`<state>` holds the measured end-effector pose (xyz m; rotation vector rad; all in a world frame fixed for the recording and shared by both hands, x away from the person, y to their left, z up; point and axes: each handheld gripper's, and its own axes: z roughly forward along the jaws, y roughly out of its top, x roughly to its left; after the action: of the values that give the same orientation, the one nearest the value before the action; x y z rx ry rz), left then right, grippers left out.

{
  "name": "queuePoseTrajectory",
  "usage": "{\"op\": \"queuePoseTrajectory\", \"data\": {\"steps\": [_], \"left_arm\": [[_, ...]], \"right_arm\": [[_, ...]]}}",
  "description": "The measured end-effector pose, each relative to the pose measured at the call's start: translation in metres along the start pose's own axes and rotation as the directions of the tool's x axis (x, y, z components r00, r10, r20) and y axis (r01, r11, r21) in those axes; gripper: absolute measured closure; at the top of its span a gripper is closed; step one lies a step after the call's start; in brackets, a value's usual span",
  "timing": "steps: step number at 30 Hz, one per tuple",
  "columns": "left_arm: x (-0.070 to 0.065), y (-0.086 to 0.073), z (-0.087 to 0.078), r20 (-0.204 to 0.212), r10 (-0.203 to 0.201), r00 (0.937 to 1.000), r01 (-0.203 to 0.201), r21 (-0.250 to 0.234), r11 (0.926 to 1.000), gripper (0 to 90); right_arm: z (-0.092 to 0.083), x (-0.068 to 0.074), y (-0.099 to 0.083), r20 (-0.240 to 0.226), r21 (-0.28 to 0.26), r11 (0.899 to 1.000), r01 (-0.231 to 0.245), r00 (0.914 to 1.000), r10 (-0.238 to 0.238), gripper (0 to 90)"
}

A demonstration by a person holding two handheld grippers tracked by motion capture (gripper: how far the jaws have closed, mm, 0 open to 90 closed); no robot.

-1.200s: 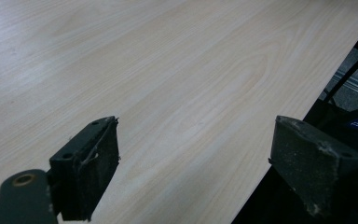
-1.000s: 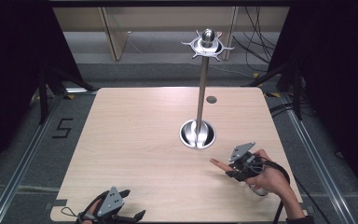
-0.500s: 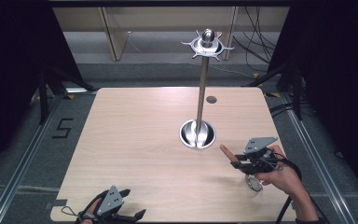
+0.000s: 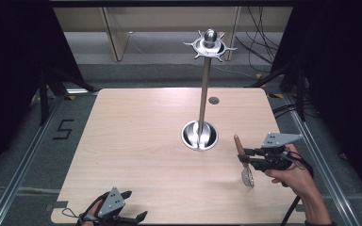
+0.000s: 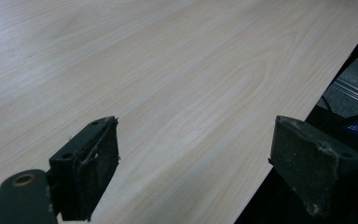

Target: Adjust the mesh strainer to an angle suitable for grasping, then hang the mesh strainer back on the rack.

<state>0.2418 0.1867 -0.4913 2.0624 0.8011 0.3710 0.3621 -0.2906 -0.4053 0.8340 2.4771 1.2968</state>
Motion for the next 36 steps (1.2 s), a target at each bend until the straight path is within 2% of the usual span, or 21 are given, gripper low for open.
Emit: {"op": "queuePoseTrajectory", "data": {"steps": [1,2,3,4,8,9,10,11,14,15,16,17,18,19,21,22,23,27,33,35,36], "left_arm": [[-0.001,0.0,0.0,0.004,-0.014,0.9999,0.014,-0.003,0.9999,14.8],[0.0,0.0,0.0,0.0,-0.004,1.0,0.004,0.001,1.0,14.9],[-0.001,0.0,-0.001,0.0,-0.008,1.0,0.008,0.003,1.0,14.8],[-0.003,-0.001,0.0,0.005,-0.05,0.9987,0.05,-0.006,0.9987,14.8],[-0.003,-0.001,0.0,0.001,-0.04,0.9992,0.04,-0.003,0.9992,14.9],[0.001,0.001,-0.001,-0.005,0.025,0.9997,-0.025,0.012,0.9996,14.9],[-0.003,0.0,0.0,0.006,-0.021,0.9998,0.021,0.004,0.9998,14.8],[-0.004,0.0,0.0,0.005,-0.036,0.9993,0.036,0.002,0.9993,14.8],[-0.004,0.0,0.0,0.003,-0.036,0.9994,0.036,-0.003,0.9994,14.8],[-0.002,0.0,-0.002,-0.008,-0.007,0.9999,0.007,0.018,0.9998,14.8],[0.0,0.0,-0.002,-0.007,0.02,0.9998,-0.02,0.008,0.9998,14.8],[0.0,0.0,-0.002,-0.007,0.02,0.9998,-0.02,0.008,0.9998,14.9],[0.0,-0.001,-0.002,-0.008,0.012,0.9999,-0.012,0.01,0.9999,14.9],[-0.003,-0.002,-0.001,-0.002,-0.041,0.9992,0.041,-0.01,0.9991,14.8],[-0.002,-0.001,-0.002,-0.012,-0.032,0.9994,0.032,0.005,0.9995,14.8],[0.003,0.0,-0.003,-0.017,0.027,0.9995,-0.027,0.022,0.9994,14.8],[0.001,0.0,-0.002,-0.007,0.006,1.0,-0.005,0.01,0.9999,14.9],[0.001,-0.001,-0.001,-0.016,0.012,0.9998,-0.011,0.02,0.9997,14.9],[0.001,-0.001,-0.002,-0.018,0.013,0.9998,-0.012,0.017,0.9998,14.8],[0.0,-0.001,-0.001,-0.008,-0.001,1.0,0.001,0.012,0.9999,14.8],[-0.002,-0.001,-0.001,-0.008,-0.024,0.9997,0.024,0.009,0.9997,14.8]], "right_arm": [[-0.001,-0.002,0.001,-0.015,-0.023,1.0,0.008,0.9999,-0.009,70.1],[-0.004,-0.001,0.003,-0.016,-0.052,0.999,-0.003,0.9999,0.003,70.1],[-0.005,0.001,0.003,-0.014,-0.05,0.998,-0.027,0.9996,0.026,70.1],[-0.005,-0.001,0.004,0.001,-0.069,0.998,-0.006,1.0,0.006,70.1],[-0.008,-0.001,0.005,0.0,-0.093,0.995,-0.033,0.9994,0.033,70.1],[-0.01,-0.002,0.006,0.03,-0.117,0.993,-0.023,0.9992,0.027,70.1],[-0.01,-0.001,0.007,0.034,-0.121,0.992,-0.039,0.9985,0.044,70.1],[-0.01,0.0,0.008,0.037,-0.136,0.989,-0.05,0.9978,0.056,70.1],[-0.012,-0.001,0.011,0.048,-0.146,0.988,-0.05,0.9972,0.057,70.1],[-0.014,0.0,0.014,0.043,-0.154,0.986,-0.061,0.9967,0.068,70.1],[-0.014,-0.002,0.016,0.058,-0.161,0.987,-0.026,0.9977,0.036,70.1],[-0.014,0.001,0.017,0.063,-0.173,0.984,-0.044,0.9965,0.056,70.1],[-0.015,0.001,0.019,0.06,-0.17,0.985,-0.04,0.9969,0.051,70.1],[-0.016,0.002,0.02,0.067,-0.181,0.982,-0.054,0.9955,0.068,70.1],[-0.019,0.001,0.025,0.082,-0.192,0.98,-0.044,0.9948,0.06,70.1],[-0.02,0.0,0.027,0.089,-0.214,0.976,-0.041,0.9942,0.061,70.1],[-0.021,-0.001,0.03,0.09,-0.226,0.973,-0.046,0.9936,0.068,70.1],[-0.024,-0.005,0.042,0.082,-0.248,0.967,-0.06,0.9931,0.083,70.1],[-0.021,-0.007,0.062,0.097,-0.299,0.953,-0.043,0.9925,0.075,70.1],[-0.02,-0.007,0.068,0.103,-0.315,0.948,-0.048,0.991,0.085,70.1],[-0.02,-0.006,0.071,0.094,-0.306,0.95,-0.053,0.9918,0.086,70.1]]}}
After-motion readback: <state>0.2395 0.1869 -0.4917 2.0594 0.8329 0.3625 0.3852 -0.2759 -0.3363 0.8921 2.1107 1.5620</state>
